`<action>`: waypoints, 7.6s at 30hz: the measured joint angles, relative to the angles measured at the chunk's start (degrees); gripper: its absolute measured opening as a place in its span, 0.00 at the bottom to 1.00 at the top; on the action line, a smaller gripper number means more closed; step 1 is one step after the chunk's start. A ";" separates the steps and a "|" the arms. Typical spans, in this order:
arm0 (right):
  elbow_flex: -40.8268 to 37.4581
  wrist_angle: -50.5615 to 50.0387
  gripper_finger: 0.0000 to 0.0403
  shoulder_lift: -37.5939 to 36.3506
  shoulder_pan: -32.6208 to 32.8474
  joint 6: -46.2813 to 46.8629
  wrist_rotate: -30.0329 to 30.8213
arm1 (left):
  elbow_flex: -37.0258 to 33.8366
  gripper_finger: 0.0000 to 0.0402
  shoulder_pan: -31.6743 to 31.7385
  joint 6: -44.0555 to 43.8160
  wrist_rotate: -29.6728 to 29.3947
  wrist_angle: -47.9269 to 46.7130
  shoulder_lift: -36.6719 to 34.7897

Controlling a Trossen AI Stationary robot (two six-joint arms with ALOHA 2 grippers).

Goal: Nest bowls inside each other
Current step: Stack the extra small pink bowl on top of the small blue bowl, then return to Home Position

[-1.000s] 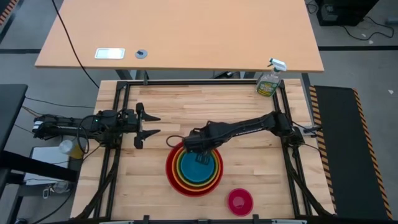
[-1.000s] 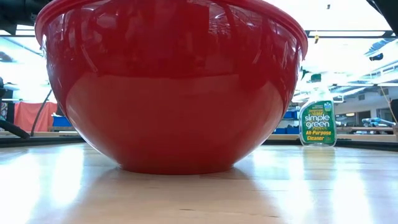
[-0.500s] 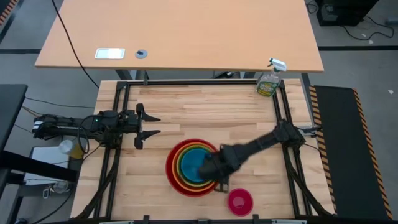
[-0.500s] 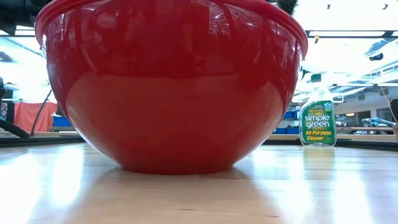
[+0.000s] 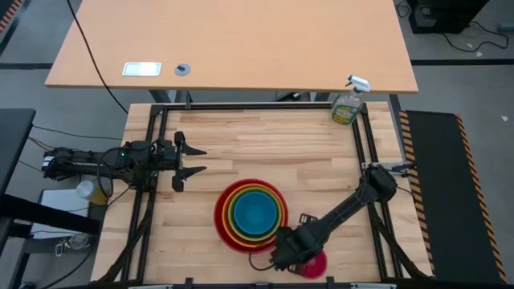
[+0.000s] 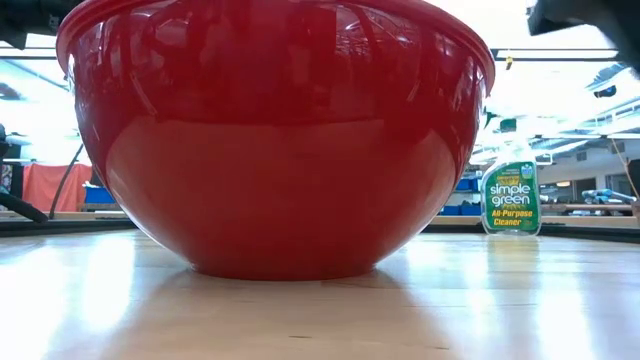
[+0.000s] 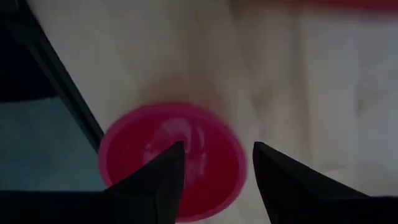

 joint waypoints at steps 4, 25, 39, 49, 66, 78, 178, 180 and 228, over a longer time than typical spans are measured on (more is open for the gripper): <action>-4.02 2.51 0.49 0.02 1.19 1.61 -3.32 | 0.02 0.59 0.00 1.91 0.01 0.15 0.02; -14.73 7.88 0.39 -0.02 2.66 1.17 -0.64 | 0.07 0.59 0.00 5.33 0.00 2.69 0.02; -16.88 8.48 0.05 -1.88 2.06 0.29 -4.94 | 0.07 0.59 0.00 4.76 0.02 2.70 0.02; -17.18 11.69 0.06 -16.99 0.02 8.41 8.77 | 0.07 0.59 0.00 3.63 0.04 2.74 0.00; -17.10 33.85 0.07 -11.06 -17.47 -10.07 18.43 | 0.07 0.59 0.00 1.07 0.05 0.35 0.00; -17.10 27.73 0.22 -7.90 -18.85 -16.70 17.08 | 0.07 0.59 0.00 0.35 0.04 0.07 0.00; -102.71 62.69 0.31 -121.84 -19.72 -27.58 46.03 | -21.11 0.59 -2.78 -9.82 7.56 5.96 -16.37; -102.74 62.78 0.31 -121.88 -19.72 -28.07 46.46 | -21.11 0.59 -2.78 -9.93 7.56 5.80 -16.38; -102.71 62.36 0.31 -121.85 -19.71 -43.21 53.23 | -21.14 0.59 -2.71 -8.99 7.58 9.73 -16.37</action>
